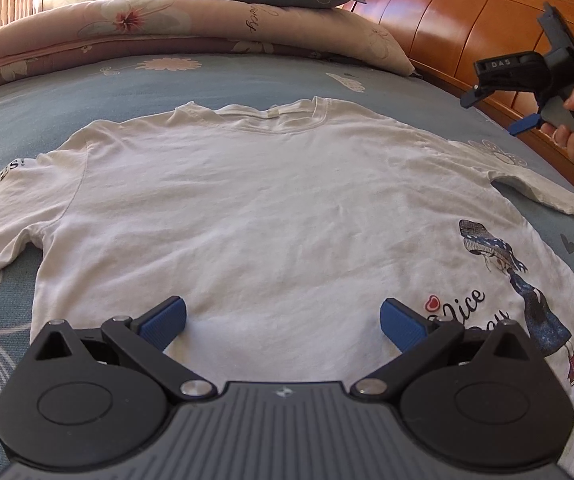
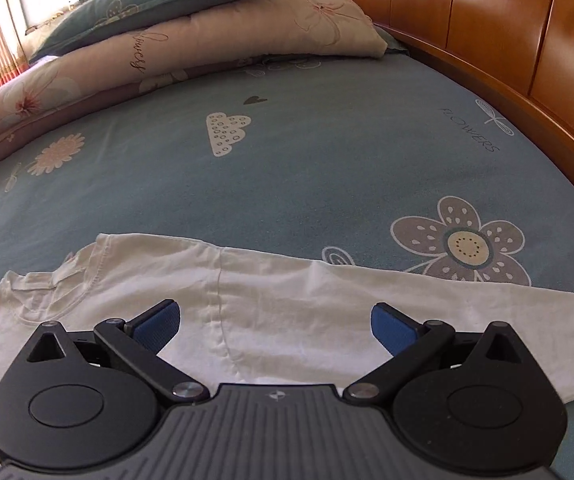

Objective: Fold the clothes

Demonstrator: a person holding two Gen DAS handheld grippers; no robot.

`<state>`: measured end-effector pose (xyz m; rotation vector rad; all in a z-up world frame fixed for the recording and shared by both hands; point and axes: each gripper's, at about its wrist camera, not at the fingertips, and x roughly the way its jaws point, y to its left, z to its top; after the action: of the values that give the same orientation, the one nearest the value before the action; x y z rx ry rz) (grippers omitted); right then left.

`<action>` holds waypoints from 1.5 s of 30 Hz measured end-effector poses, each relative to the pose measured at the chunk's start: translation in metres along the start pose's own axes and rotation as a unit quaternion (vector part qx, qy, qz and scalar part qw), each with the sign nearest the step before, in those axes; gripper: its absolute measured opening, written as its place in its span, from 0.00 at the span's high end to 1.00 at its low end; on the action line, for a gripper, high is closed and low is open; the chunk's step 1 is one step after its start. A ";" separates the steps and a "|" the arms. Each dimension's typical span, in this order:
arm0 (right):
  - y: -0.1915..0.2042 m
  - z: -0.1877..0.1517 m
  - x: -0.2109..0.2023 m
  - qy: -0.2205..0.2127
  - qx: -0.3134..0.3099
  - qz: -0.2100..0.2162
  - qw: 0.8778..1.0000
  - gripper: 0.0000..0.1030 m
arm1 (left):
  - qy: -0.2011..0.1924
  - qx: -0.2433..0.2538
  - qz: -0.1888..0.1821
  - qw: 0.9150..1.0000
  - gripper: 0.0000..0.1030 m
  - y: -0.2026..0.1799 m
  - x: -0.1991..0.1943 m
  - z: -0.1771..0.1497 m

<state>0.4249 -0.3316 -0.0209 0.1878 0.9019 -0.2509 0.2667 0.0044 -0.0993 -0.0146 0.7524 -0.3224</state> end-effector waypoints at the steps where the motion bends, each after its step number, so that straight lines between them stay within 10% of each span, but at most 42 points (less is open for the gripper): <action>1: 0.003 0.001 0.015 0.010 -0.004 -0.015 1.000 0.00 | 0.000 0.002 0.000 1.000 0.01 0.000 0.000 0.000; 6: 0.009 -0.002 0.076 0.064 0.006 -0.036 0.997 0.00 | 0.000 0.010 0.004 1.000 0.01 -0.002 0.000 -0.001; 15: 0.000 0.027 0.108 0.020 0.001 -0.025 0.999 0.00 | -0.002 0.012 0.000 1.000 0.01 -0.001 0.000 -0.001; 30: 0.089 -0.008 0.082 0.041 -0.044 0.005 0.998 0.00 | 0.001 0.008 -0.003 1.000 0.01 0.001 -0.002 -0.001; 38: 0.090 0.028 0.114 -0.005 -0.049 0.027 0.998 0.00 | -0.002 0.013 -0.002 1.000 0.01 0.001 -0.001 -0.003; 45: 0.063 0.016 0.054 -0.015 -0.041 0.053 0.998 0.00 | -0.002 0.005 -0.009 1.000 0.01 0.004 -0.002 -0.001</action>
<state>0.4876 -0.2835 -0.0501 0.1560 0.8681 -0.1172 0.2658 0.0088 -0.0998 -0.0125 0.7480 -0.3430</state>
